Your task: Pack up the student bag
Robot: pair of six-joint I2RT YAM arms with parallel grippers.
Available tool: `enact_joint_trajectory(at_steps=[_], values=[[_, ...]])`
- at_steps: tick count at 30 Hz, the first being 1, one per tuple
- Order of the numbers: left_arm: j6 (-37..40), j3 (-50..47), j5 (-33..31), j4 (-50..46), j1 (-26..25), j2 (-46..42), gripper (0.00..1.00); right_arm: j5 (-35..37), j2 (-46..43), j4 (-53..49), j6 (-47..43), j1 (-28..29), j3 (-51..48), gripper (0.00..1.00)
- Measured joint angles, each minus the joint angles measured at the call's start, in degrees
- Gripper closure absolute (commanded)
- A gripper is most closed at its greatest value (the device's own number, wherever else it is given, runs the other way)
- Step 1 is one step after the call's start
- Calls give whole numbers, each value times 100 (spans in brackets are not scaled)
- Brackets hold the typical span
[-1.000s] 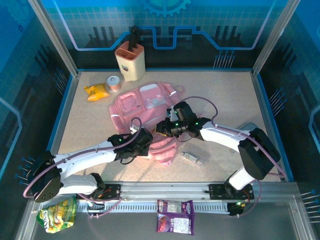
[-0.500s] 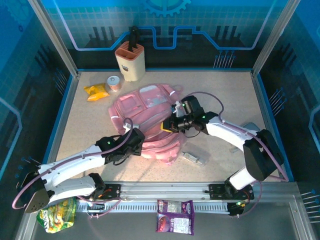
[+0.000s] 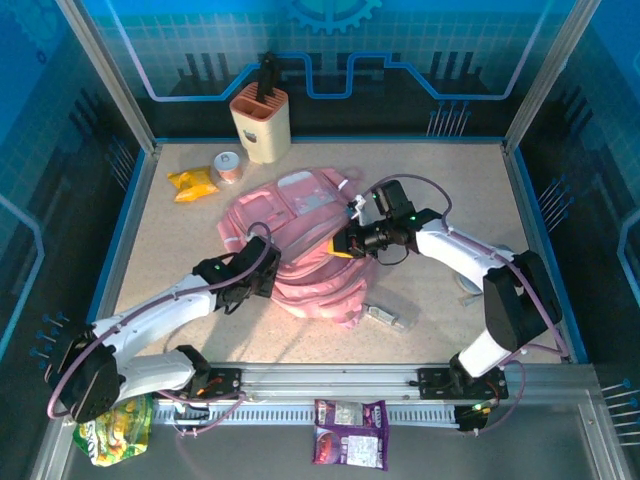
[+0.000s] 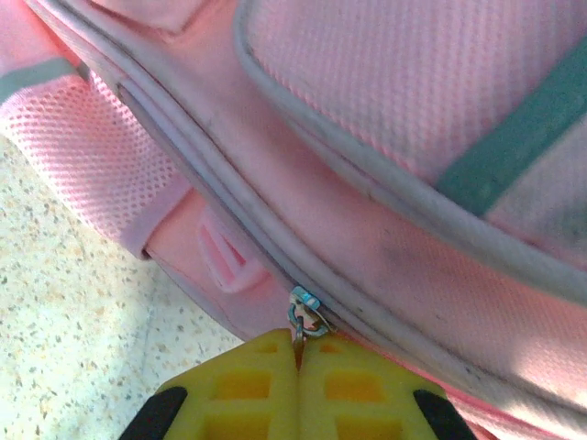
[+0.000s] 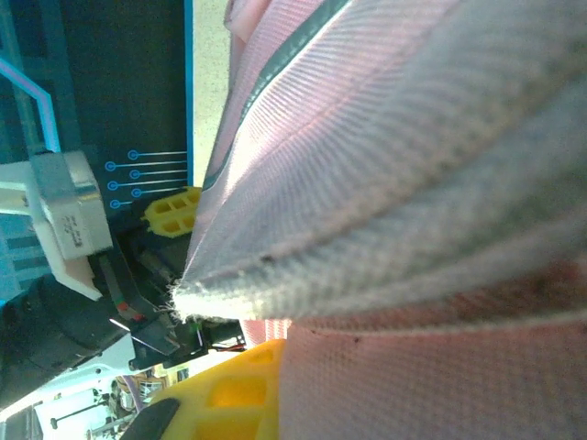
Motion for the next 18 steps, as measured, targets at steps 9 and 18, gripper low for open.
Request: enact_joint_trajectory(at_steps=[9,18], values=[[693,24,-37,496,798,380,100,-114,94,-24,-168,-114,-2,100],[529,44,299,636,1040,570,69,-96,101,-55,-348,-116,-85,63]])
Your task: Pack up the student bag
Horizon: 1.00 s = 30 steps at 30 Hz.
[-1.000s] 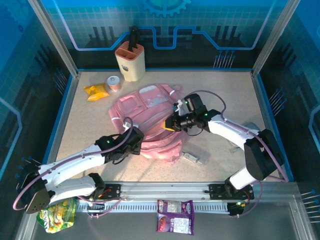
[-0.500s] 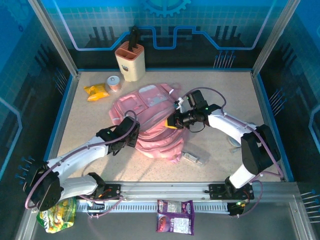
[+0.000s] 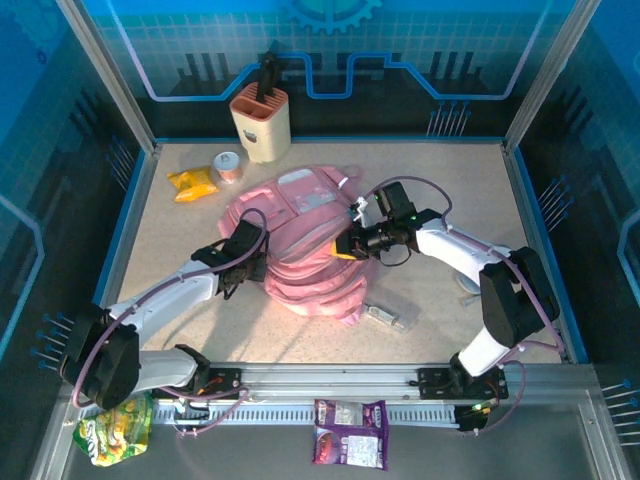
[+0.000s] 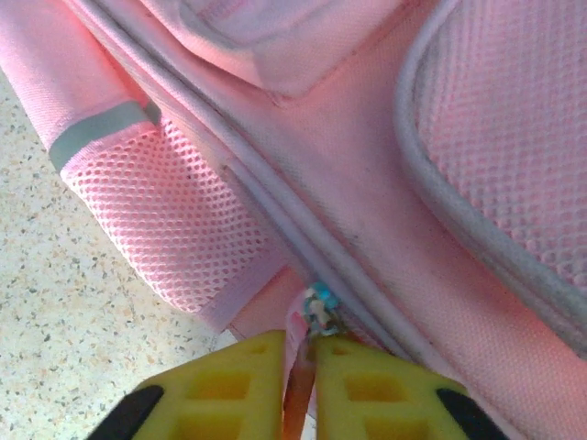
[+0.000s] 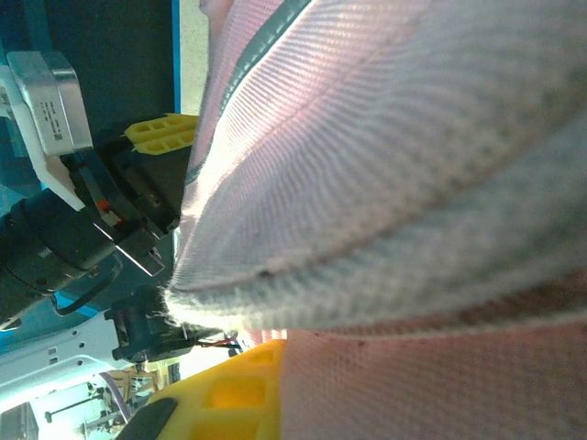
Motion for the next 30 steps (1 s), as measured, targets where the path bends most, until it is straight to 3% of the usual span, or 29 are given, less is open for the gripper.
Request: enact_joint_trajectory(at_steps=[1,4,9,15,26,30], values=[[-68,13,61,-13,31,-7,62,37,-50,-61,-48,0,-28,53],[-455,70,214,-164,50,-125,47,341,-385,-332,-249,-13,-197,38],[-1274,-9,525,-341,-225,-986,32,1211,-1290,-1003,-575,-254,-479,21],[-2081,-289,984,-330,-542,-2083,21,2527,-2046,-1735,-756,-1257,-529,0],[-2881,-516,1244,20,-1390,-2162,1,4194,-2181,-2288,-999,-3097,-503,0],[-3029,-505,1276,306,-1611,-1875,1,4599,-2124,-2415,-970,-3469,-501,0]])
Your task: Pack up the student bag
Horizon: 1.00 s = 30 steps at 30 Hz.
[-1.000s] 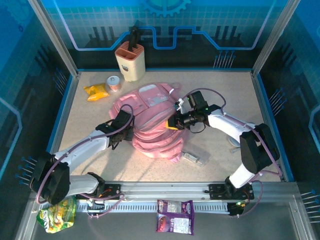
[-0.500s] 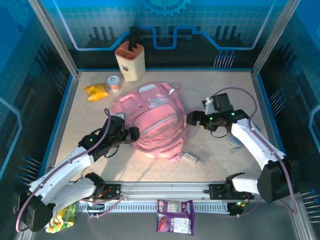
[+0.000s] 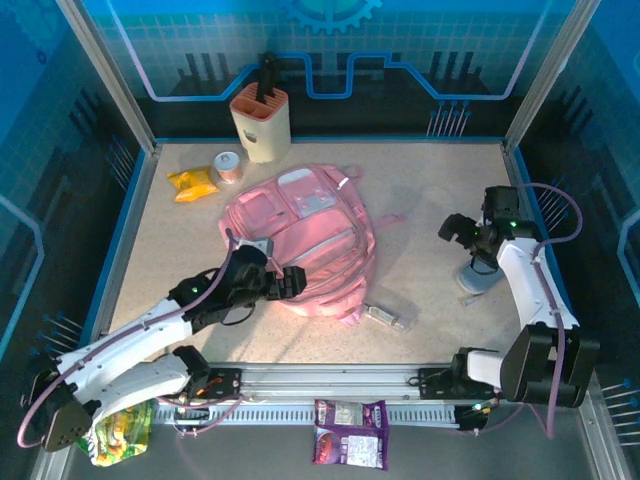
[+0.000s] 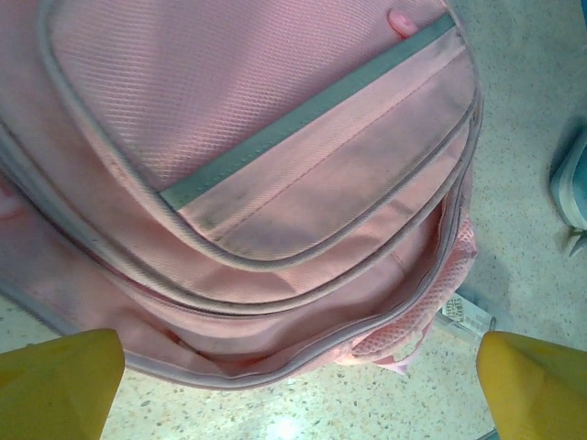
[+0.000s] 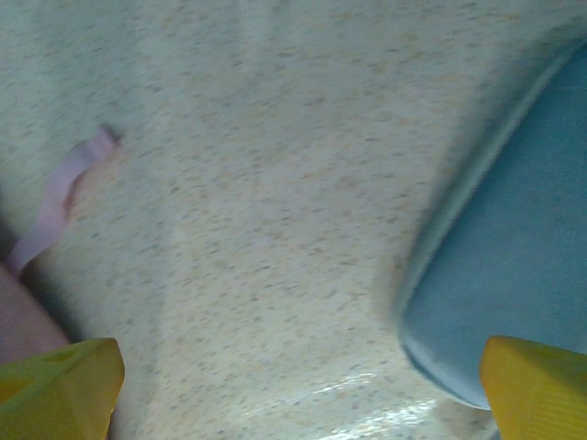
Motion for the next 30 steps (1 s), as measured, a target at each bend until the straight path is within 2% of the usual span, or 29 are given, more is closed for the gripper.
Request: enact_joint_trajectory(at_steps=[7,14,19,30], values=[[-122,262,63,372,-208,651,1,319,435,-125,199,-525,-9,0],[-120,680,149,562,-317,1023,1,142,1021,52,238,-1189,-372,0],[-114,955,149,557,-326,1329,1,-127,1447,240,291,-1235,-448,0],[98,1600,151,538,-328,1971,1,-223,1976,437,391,-1226,-376,0]])
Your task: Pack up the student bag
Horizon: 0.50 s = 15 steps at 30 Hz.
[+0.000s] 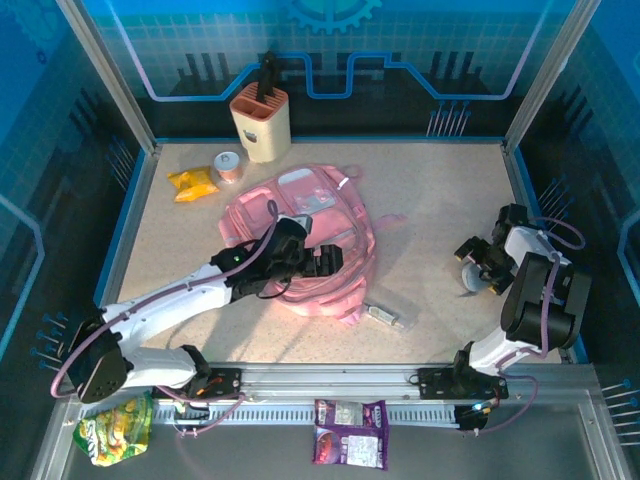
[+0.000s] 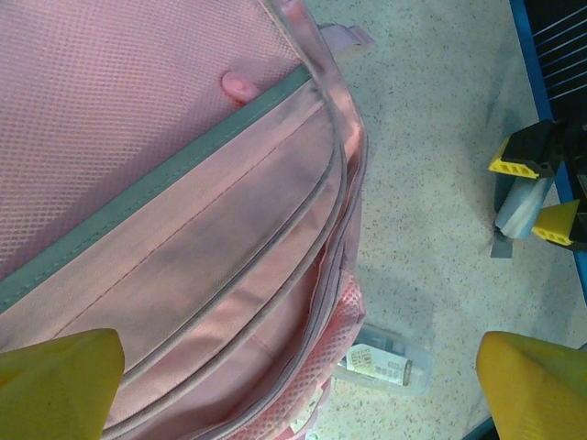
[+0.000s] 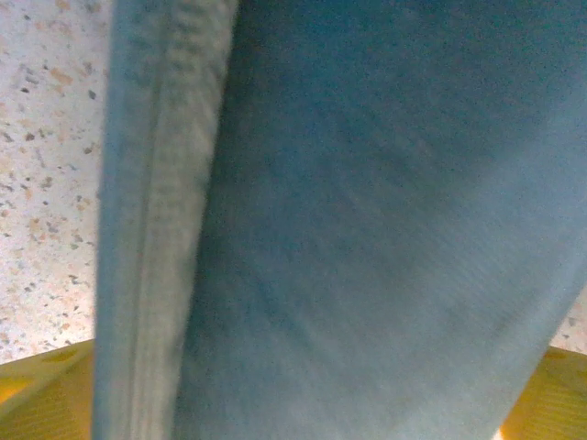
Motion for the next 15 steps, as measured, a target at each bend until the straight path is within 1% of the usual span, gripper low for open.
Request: enact_joint_trajectory(at_steps=[4,10,15], values=[[74,166,0,-81,0,181,1,85,26,-24,-7,33,52,0],[111,201,-2,-157,0,188,1,286,24,-177,-118,116,275,0],[216,201,-2,-197,0,188,1,341,-177,-358,-118,153,328,0]])
